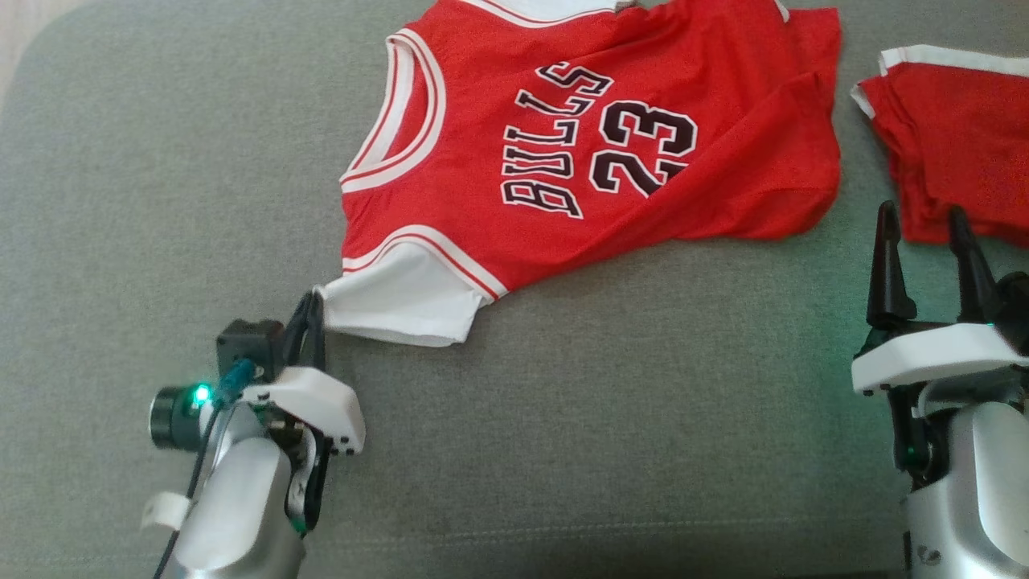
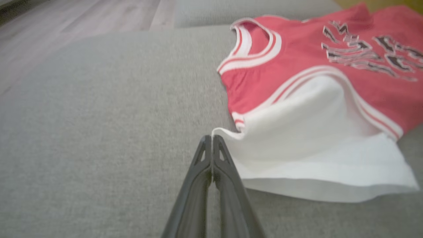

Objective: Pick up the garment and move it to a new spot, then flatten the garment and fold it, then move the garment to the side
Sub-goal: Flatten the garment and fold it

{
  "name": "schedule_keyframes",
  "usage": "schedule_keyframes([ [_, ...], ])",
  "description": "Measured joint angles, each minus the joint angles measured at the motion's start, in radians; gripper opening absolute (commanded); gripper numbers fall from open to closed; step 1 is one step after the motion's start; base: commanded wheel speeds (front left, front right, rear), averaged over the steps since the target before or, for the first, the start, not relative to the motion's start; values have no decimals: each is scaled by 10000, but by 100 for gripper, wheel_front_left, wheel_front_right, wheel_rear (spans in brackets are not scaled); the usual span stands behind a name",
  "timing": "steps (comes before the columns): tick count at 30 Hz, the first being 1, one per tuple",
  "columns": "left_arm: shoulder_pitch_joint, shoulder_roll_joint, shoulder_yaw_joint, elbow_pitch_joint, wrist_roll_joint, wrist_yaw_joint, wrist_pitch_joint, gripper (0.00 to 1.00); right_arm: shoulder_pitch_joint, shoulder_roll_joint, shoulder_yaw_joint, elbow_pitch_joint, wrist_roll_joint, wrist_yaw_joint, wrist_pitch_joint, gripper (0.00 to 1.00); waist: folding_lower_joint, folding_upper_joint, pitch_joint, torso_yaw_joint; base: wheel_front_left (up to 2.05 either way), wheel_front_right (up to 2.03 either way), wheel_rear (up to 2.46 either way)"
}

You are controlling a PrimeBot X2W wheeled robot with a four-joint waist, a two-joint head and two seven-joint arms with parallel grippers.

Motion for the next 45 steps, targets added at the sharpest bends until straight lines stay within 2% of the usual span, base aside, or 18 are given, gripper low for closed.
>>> schedule_keyframes([
  [11, 276, -63, 468, -2834, -117, 155, -295, 0, -40, 2, -35, 222, -104, 0, 90, 100, 0, 0, -120, 387, 0, 0, 0],
  [21, 999, -182, 594, -4498, 61, 13, -295, 0, -135, 4, -138, 859, 21, 0, 313, 100, 0, 0, -120, 604, 0, 0, 0],
  [26, 1008, -253, 581, -4612, 203, -82, -295, 0, -1002, 2, -176, 1990, 616, 0, 755, 100, 0, 0, 42, 679, 0, 0, 0],
  [34, 985, -299, 512, -4567, 324, -213, -295, 0, -2340, 0, -198, 3568, 35, 0, 836, 100, 0, 0, 363, 849, 0, 0, 0],
  [45, 962, -343, 533, -4437, 368, -257, -295, 0, -2818, -4, -309, 4600, -146, 0, 368, 100, 1, 0, 434, 812, 0, 0, 0],
])
